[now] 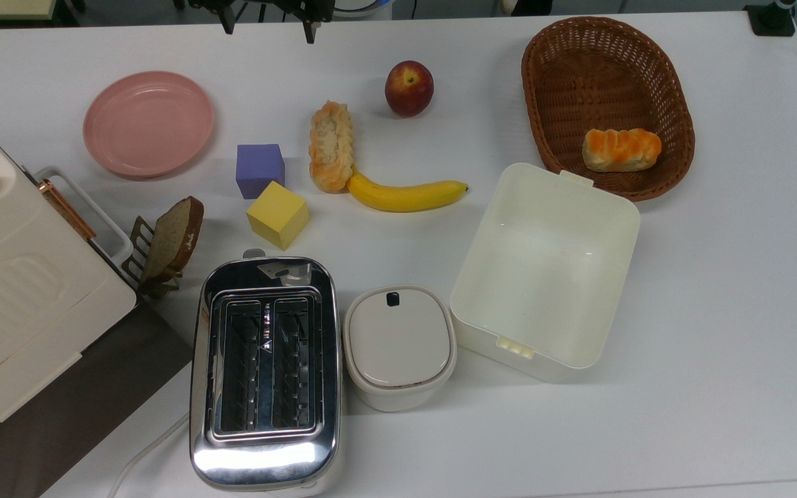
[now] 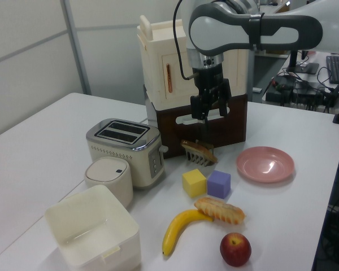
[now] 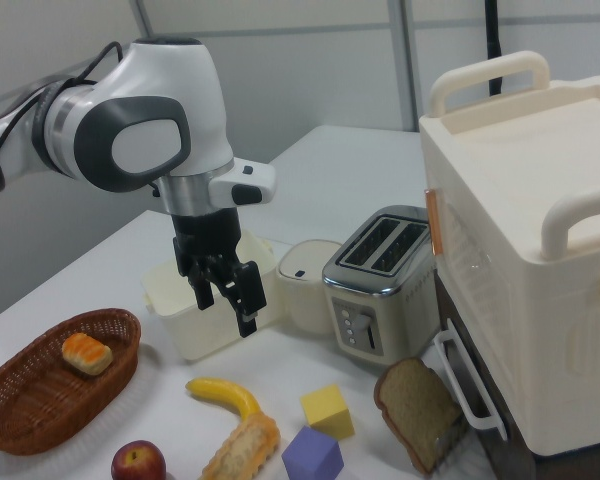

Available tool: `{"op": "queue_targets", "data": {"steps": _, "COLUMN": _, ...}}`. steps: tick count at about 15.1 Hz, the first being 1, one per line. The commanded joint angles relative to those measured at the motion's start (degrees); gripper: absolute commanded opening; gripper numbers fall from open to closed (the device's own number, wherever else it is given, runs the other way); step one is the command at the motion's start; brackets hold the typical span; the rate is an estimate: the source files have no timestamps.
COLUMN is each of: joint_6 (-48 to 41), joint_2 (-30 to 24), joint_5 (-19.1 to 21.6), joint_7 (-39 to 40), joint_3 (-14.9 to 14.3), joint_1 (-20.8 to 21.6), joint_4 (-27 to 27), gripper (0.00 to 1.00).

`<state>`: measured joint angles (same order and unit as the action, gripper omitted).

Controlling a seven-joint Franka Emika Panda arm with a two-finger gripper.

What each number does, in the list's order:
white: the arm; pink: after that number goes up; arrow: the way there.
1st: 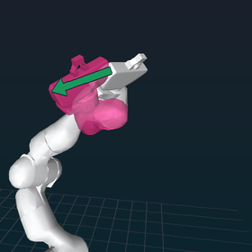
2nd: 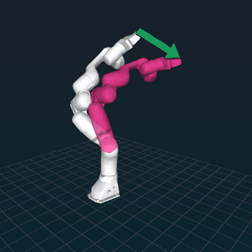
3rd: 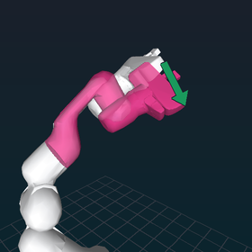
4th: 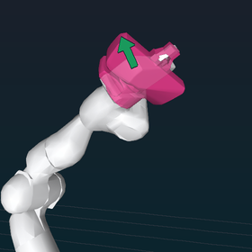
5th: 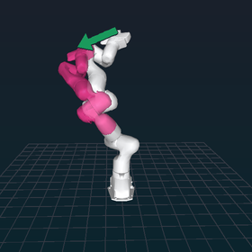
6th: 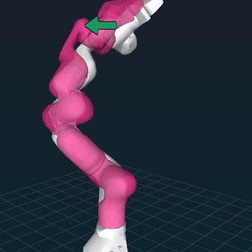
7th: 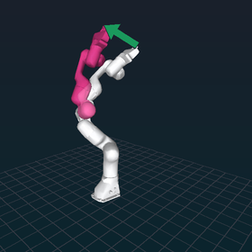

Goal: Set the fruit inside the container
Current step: 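Move the gripper from its raised pose toward the red apple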

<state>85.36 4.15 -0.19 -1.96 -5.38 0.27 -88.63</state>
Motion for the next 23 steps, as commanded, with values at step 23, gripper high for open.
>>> {"op": "queue_targets", "data": {"steps": 23, "joint_6": -0.5, "joint_2": 0.9, "joint_5": -0.2, "joint_7": 0.5, "joint_3": 0.1, "joint_1": 1.2, "joint_4": -1.1, "gripper": 1.0}}
